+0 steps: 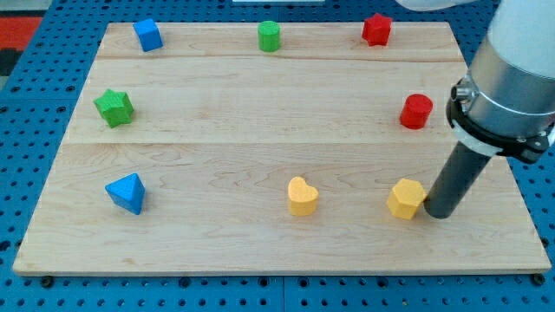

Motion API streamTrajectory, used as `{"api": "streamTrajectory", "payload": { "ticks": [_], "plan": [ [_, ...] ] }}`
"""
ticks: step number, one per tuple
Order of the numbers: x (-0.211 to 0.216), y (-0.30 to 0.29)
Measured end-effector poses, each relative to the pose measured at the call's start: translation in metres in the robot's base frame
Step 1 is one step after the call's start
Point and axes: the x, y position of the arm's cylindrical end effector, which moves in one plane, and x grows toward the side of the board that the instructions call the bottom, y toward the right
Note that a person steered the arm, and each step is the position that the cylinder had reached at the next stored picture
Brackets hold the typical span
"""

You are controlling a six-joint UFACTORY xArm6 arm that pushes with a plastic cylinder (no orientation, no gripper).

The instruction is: Push the yellow hexagon close to the yellow heart

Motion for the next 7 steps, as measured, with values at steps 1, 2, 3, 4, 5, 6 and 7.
{"api": "streamTrajectory", "payload": {
  "ticks": [1,2,3,4,5,6,7],
  "plan": [
    [-0.001,-0.032],
    [-0.005,-0.013],
    [-0.007,-0.012],
    [-0.009,-0.037],
    [-0.015,-0.06],
    [-0.02,-0.071],
    [-0.028,-0.057]
  ]
}}
